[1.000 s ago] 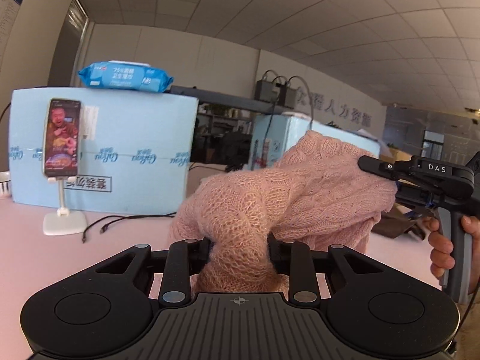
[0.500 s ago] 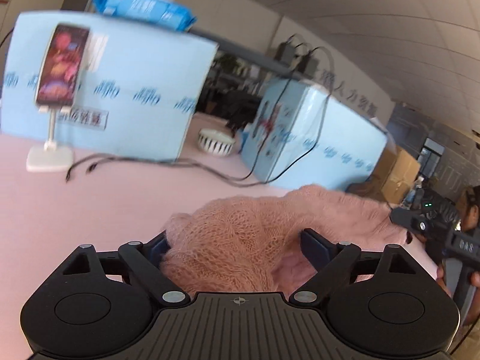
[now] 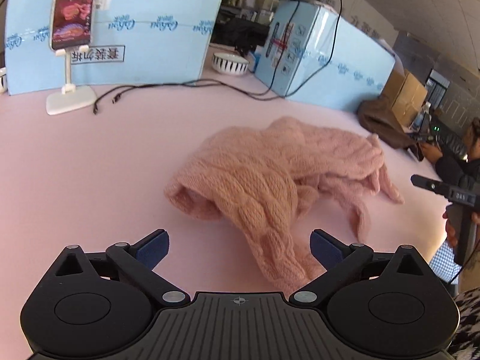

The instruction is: Fold clothes

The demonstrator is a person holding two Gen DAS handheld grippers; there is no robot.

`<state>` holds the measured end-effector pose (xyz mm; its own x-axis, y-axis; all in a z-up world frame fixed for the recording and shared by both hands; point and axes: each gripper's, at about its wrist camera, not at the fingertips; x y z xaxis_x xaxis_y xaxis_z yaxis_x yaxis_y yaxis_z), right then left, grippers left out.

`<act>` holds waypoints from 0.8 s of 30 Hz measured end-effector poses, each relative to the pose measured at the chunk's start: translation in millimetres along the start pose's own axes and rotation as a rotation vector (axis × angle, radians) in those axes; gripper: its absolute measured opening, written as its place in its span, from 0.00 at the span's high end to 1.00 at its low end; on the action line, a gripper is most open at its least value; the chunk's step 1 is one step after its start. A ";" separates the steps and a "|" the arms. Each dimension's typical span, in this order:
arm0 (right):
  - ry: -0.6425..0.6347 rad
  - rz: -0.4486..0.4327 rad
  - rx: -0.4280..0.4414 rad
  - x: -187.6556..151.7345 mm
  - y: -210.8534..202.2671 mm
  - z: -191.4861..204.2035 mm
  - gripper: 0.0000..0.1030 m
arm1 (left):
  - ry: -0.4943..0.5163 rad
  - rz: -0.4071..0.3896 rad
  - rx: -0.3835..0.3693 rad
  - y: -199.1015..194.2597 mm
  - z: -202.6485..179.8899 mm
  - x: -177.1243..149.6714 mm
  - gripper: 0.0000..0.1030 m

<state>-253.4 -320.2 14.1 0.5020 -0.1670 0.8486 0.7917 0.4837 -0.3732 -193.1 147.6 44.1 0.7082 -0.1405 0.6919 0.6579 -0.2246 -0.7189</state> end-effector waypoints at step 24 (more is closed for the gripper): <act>0.128 0.039 -0.003 2.6 77.3 -23.2 0.74 | -0.065 -0.069 0.128 42.9 -33.1 13.5 0.35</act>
<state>-182.7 -303.1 -21.2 0.5727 -0.2566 0.7786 0.7717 0.4892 -0.4064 -163.8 104.2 24.8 0.6726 -0.0659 0.7370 0.7298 -0.1059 -0.6755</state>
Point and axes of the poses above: each gripper's, at about its wrist camera, not at the fingertips, and y roughly the way its jaws point, z to its left, x to its top, and after that the axes turned 15 degrees about x, right-handed
